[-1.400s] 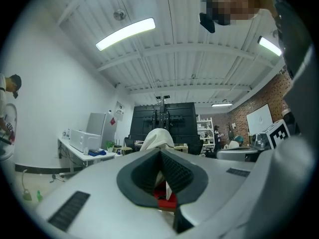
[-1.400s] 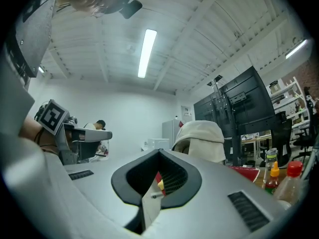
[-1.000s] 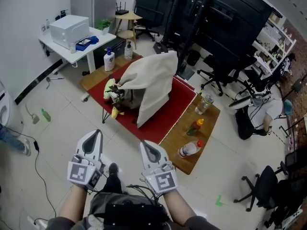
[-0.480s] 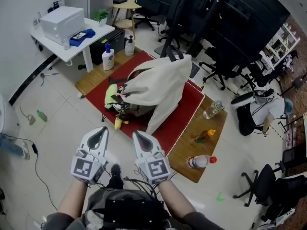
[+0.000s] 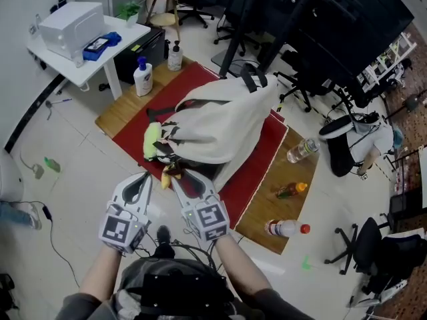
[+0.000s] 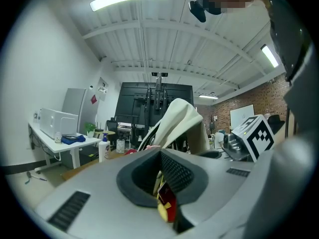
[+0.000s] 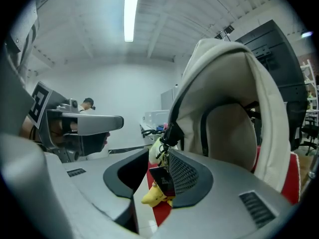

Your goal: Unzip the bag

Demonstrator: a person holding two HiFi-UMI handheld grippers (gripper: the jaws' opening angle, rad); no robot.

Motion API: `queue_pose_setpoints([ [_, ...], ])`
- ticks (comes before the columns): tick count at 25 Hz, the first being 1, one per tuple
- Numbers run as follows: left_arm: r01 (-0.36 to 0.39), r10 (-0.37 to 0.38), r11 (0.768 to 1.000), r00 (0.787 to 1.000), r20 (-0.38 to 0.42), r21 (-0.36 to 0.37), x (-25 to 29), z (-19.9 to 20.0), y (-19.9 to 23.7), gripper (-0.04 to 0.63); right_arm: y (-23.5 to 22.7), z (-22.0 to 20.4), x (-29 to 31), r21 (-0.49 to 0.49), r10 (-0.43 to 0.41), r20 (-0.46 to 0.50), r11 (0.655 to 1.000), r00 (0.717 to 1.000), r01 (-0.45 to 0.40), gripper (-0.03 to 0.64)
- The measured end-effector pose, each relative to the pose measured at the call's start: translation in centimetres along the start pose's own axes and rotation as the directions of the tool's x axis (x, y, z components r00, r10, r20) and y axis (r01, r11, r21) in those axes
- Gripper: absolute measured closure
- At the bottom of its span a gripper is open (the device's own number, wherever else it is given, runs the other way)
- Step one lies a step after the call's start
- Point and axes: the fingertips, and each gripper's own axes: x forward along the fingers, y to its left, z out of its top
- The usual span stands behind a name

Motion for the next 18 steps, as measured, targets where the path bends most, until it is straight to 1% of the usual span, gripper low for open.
queue_pose_setpoints([
  [4,0.030,-0.030,1.000,0.999,-0.015,-0.007,1.4,-0.8,1.3,0.563,-1.0,-0.5,2.4,-0.012,0.005,-0.016,1.000,1.000,-0.005,0.465],
  [7,0.062,-0.062,0.998,0.998,-0.032,-0.004,2.4,-1.2,1.8,0.563,-1.2,-0.2,3.4,-0.051,0.012,-0.012,0.999,1.000,-0.013,0.443],
  [10,0.069,-0.069,0.998,0.996,-0.056,-0.004,3.5,-2.0,2.5,0.563,-1.2,0.0,4.4,-0.085,0.012,-0.023,0.996,1.000,-0.014,0.442],
  [14,0.074,-0.076,0.997,0.995,-0.070,-0.028,4.6,-2.7,3.3,0.563,-1.2,0.1,5.1,-0.121,0.015,-0.029,0.993,0.999,-0.019,0.450],
  [16,0.075,-0.077,0.997,0.994,-0.078,-0.029,5.0,-3.0,3.5,0.563,-1.2,-0.2,5.2,-0.128,0.034,-0.040,0.991,0.999,-0.039,0.454],
  [18,0.073,-0.076,0.997,0.994,-0.085,-0.030,5.4,-3.4,3.4,0.563,-0.9,-0.7,5.4,-0.129,0.071,-0.051,0.989,0.996,-0.077,0.454],
])
